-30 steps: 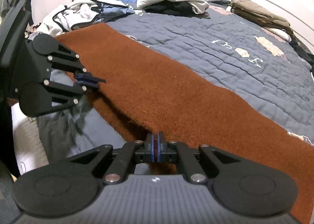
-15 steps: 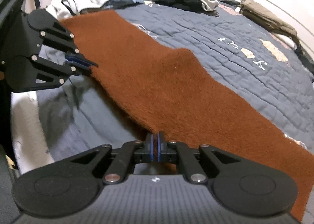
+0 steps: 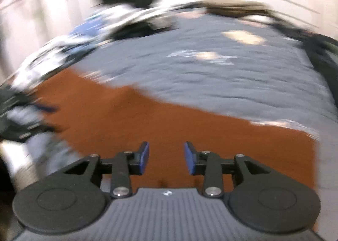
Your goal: Fold clothes
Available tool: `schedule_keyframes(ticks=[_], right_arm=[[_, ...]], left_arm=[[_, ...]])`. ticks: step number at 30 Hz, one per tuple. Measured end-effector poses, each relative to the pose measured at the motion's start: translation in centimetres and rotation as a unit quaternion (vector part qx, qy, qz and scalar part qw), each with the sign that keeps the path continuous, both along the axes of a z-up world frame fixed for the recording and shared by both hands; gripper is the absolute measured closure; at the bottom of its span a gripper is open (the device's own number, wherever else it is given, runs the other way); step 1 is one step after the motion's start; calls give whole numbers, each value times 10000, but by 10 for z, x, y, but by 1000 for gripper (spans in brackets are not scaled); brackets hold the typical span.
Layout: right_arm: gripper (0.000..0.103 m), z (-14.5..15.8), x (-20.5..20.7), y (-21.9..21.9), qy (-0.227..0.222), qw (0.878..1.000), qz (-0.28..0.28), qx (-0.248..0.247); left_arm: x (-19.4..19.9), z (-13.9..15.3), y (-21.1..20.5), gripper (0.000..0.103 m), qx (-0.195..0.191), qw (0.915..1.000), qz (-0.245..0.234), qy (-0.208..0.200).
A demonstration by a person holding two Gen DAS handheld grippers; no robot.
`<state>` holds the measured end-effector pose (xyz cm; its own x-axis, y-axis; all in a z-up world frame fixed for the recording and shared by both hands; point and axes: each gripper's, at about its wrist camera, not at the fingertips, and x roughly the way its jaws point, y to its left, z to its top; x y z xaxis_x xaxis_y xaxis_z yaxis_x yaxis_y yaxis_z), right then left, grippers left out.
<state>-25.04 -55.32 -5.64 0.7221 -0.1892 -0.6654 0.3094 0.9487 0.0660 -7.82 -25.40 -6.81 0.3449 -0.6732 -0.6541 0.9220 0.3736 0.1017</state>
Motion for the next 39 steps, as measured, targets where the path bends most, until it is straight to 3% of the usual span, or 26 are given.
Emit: schedule_keyframes(ticks=[5, 9, 13, 20, 23, 27, 29, 30, 32, 34, 39], right_arm=[[61, -11, -39, -83, -87, 9877, -1553, 134], [60, -28, -62, -129, -340, 9735, -2200, 519], [58, -45, -70, -155, -543, 9679, -2327, 786], [53, -44, -61, -173, -1235, 9599, -2043, 1469], [53, -56, -52, -188, -1257, 9455, -2158, 2089], [53, -76, -46, -204, -1351, 9107, -2351, 3115], [56, -80, -43, -200, -1498, 9044, -2263, 3292], [60, -79, -41, -197, -1531, 9051, -2183, 3313], [79, -75, -36, -192, -1595, 9071, -2094, 3285], [91, -67, -35, -188, -1750, 9088, -2035, 3193], [94, -36, -42, -168, -2246, 9421, -1584, 1920]], left_arm=[[-7, 3, -6, 57, -179, 9995, -109, 216], [-16, 1, -17, 55, -229, 9986, -351, 326], [-24, -4, -27, 54, -174, 9981, -485, 338], [-31, -10, -41, 54, -100, 9977, -582, 338], [-33, -11, -46, 54, -78, 9978, -588, 297], [-35, -13, -50, 54, -5, 9980, -591, 212], [-35, -15, -51, 54, 40, 9982, -573, 168], [-36, -16, -52, 54, 52, 9983, -563, 156], [-36, -16, -52, 54, 59, 9984, -548, 140], [-37, -15, -52, 54, 53, 9983, -562, 112], [-40, -13, -50, 54, 38, 9982, -599, 44]])
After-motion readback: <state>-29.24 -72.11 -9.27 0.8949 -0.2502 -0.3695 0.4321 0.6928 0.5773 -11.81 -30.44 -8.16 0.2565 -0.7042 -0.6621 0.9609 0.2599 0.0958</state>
